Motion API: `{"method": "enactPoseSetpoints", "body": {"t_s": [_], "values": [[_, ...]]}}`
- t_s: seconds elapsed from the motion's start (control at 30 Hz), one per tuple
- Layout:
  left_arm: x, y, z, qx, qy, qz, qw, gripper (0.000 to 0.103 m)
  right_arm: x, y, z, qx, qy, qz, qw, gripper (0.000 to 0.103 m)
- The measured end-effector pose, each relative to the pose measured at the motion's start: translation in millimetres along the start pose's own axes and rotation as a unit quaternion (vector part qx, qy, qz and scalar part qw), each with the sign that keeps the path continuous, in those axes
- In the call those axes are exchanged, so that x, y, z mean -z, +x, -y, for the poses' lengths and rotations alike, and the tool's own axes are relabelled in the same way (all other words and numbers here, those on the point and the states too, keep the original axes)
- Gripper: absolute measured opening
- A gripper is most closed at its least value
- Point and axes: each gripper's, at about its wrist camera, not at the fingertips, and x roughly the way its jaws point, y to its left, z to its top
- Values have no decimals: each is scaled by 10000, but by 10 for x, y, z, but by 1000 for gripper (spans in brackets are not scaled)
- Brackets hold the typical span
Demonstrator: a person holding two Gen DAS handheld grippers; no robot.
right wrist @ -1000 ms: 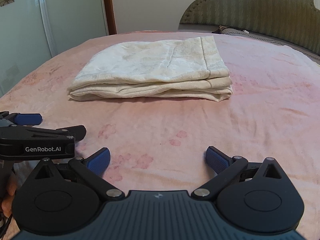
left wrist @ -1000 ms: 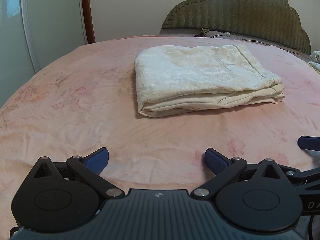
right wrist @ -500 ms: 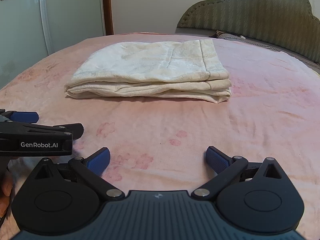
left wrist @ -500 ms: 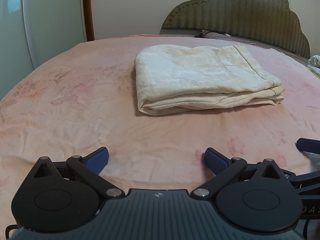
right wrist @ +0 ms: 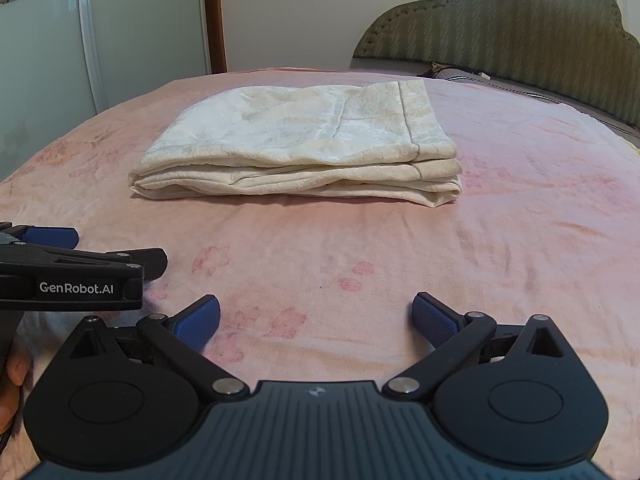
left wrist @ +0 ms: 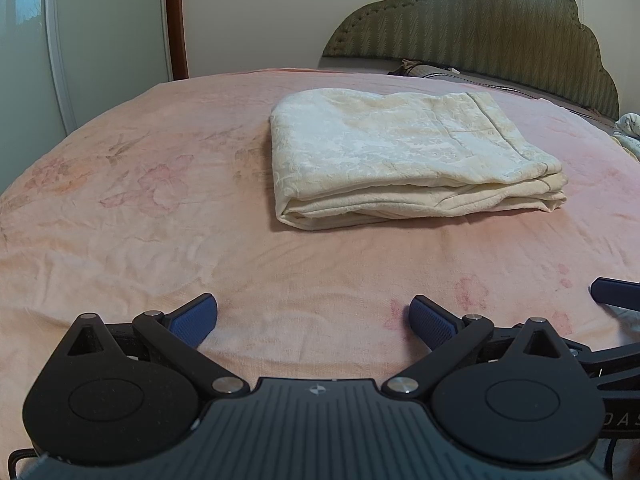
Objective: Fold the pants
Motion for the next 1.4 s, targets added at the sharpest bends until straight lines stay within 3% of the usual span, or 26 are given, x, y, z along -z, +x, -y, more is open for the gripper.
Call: {"method": "enactPoseSetpoints", "body": {"t_s": [0.57,0.7,0.77,1.0,1.4], "values": [[8,-5,1,9,-6,4,10000,103,-2,3,-14,28,8,5,10000,103],[13,-7,6,20,-3,7,10000,103,6,-90,-36,665,-18,255,9975,103],[14,-7,4,19,3,9,10000,103,0,-69,-30,825,-112,184,9964,103],[12,-6,-3,34,1,10,10000,103,6,-1,179,438,314,-1,9985,103],[10,-4,4,42,-4,11,10000,103,7,-5,189,457,287,6,9985,103]]}}
